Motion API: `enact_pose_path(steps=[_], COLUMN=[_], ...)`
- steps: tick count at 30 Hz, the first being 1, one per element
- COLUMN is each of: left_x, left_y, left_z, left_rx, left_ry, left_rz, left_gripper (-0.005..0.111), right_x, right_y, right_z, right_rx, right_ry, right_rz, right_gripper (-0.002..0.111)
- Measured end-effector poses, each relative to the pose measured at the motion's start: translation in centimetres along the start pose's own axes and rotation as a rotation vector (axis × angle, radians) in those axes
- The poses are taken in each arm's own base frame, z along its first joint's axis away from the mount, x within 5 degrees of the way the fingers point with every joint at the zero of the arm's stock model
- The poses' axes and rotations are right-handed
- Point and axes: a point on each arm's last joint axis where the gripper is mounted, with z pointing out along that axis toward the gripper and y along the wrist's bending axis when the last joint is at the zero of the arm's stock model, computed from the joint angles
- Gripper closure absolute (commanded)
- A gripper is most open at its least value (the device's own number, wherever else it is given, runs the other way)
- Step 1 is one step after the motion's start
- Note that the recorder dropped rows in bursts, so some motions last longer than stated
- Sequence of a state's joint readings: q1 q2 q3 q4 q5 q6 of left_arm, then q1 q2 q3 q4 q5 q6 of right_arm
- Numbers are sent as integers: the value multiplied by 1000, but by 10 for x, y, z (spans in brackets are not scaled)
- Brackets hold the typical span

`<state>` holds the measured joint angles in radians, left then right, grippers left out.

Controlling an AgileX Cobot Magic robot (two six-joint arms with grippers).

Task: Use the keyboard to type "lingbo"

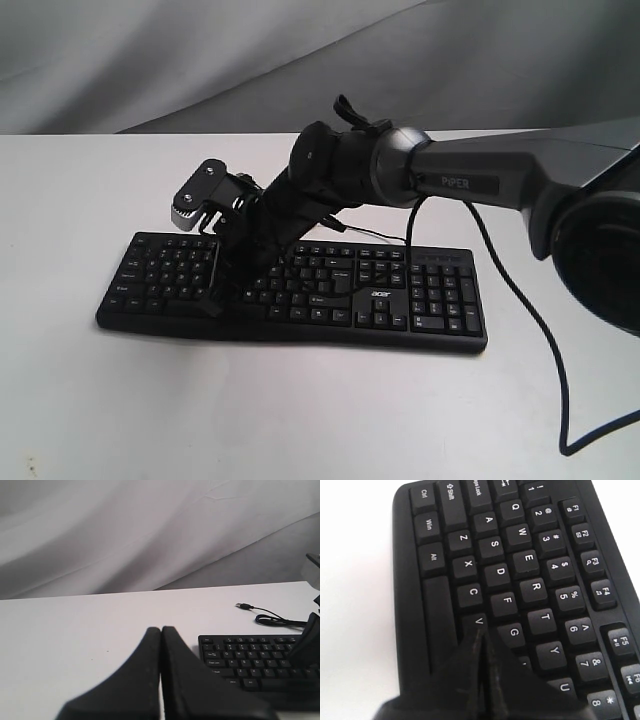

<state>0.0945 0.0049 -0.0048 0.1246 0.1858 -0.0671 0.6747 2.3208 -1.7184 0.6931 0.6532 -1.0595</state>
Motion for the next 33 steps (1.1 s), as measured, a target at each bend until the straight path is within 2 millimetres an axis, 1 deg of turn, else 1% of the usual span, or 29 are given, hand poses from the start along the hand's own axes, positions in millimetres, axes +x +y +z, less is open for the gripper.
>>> enact_pose_path(steps=[11,21,28,33], left_x=[0,0,0,0], left_y=[0,0,0,0], left_z=[0,0,0,0], left_rx=[0,0,0,0], left_ry=[0,0,0,0], left_rz=[0,0,0,0], left_gripper=[106,106,106,106], right_x=[4,4,9,7], right_y=[-1,-1,-2,-2], right_z=[5,6,14,10], right_rx=[-2,-1,-7,-1], right_ry=[9,9,12,11], right_rz=[5,6,27,13], right_gripper=[108,108,108,108])
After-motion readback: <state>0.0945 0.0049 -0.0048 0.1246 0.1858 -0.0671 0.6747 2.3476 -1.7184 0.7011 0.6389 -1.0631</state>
